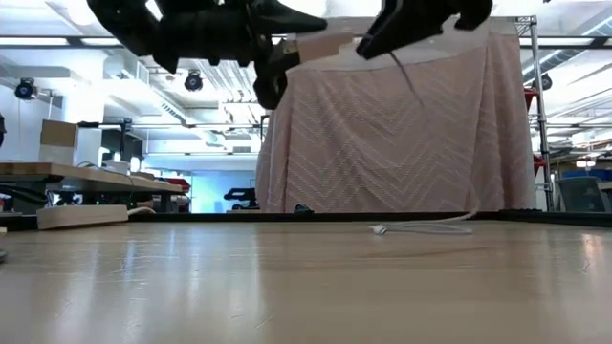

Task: Insert USB
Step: Insert the white charger cable into the pink charger adapter, then insert the pink charger adapter into the white outlet extension

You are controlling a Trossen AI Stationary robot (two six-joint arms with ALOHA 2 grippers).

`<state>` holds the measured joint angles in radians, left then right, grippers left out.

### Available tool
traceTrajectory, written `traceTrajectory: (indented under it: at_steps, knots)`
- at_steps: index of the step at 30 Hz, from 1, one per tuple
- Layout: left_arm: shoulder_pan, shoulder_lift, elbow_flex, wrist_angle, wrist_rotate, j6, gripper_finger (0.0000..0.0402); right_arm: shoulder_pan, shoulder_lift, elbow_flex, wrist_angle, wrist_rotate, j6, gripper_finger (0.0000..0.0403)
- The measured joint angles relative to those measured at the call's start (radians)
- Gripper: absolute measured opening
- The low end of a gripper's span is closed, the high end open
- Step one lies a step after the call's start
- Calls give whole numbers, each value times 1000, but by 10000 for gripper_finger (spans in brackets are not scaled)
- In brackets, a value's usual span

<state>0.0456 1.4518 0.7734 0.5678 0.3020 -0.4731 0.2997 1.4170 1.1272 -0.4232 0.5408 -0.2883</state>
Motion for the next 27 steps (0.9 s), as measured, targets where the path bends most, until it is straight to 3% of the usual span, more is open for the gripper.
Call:
traceTrajectory:
  at_steps: [8, 14, 19, 27]
  knots:
    - [-14, -43, -4, -43, 3, 28, 102, 24, 14, 27, 192, -12, -208, 276]
    - [-33, -42, -5, 4, 4, 22, 102, 22, 88, 26, 306, -24, -314, 337]
    - [-41, -42, -5, 25, 11, -15, 102, 23, 136, 26, 397, -18, -377, 334]
    - [-48, -42, -6, 45, 23, -9, 102, 16, 149, 26, 437, -18, -422, 280]
